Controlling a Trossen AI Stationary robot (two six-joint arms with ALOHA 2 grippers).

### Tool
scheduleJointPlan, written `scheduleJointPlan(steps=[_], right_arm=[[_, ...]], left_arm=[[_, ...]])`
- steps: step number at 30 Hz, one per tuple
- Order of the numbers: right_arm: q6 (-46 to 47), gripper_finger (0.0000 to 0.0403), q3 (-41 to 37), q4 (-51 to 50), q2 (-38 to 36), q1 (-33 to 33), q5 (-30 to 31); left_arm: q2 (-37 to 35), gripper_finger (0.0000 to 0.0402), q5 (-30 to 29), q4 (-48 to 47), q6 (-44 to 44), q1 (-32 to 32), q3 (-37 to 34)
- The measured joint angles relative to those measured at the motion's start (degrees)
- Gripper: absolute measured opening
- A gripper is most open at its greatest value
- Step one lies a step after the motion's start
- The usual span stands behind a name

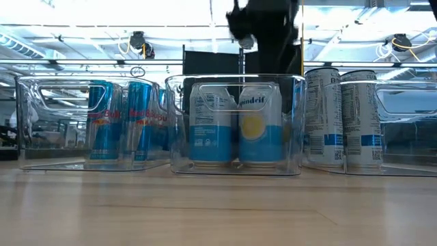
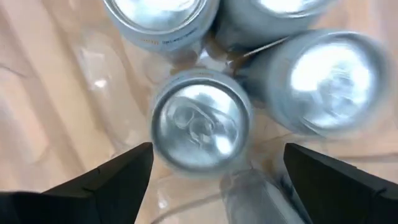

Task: Sort soda cans
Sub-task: Put the blue-white soda can into the middle transparent bin, then return to Home Position

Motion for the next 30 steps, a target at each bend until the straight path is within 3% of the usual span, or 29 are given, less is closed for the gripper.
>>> scheduleJointPlan(steps=[8, 14, 20, 26, 30], right_arm=[[6.47, 0.0354, 0.00, 2.10, -11.73, 0.24, 0.01], [7.85, 0.0354, 0.02, -1.91, -18.63, 0.85, 0.17], [13.07, 0.0354, 0.02, -6.55, -20.94, 7.51, 0.79], [13.46, 0.0354, -1.75, -7.44, -21.38, 18.07, 15.59], [15.97, 0.0354, -9.78, -1.50, -25.62, 23.71, 22.91]], left_arm=[[0.00, 0.0350, 0.00, -0.04, 0.04, 0.00, 0.00], [-0.01, 0.0350, -0.01, -0.06, 0.56, 0.00, 0.00], [-0.02, 0.0350, -0.04, -6.27, 7.12, 0.00, 0.01], [-0.18, 0.0350, -4.55, -11.47, 7.32, -0.37, -1.83], [-2.34, 0.0350, -7.32, -5.67, 10.49, -1.26, -6.91]])
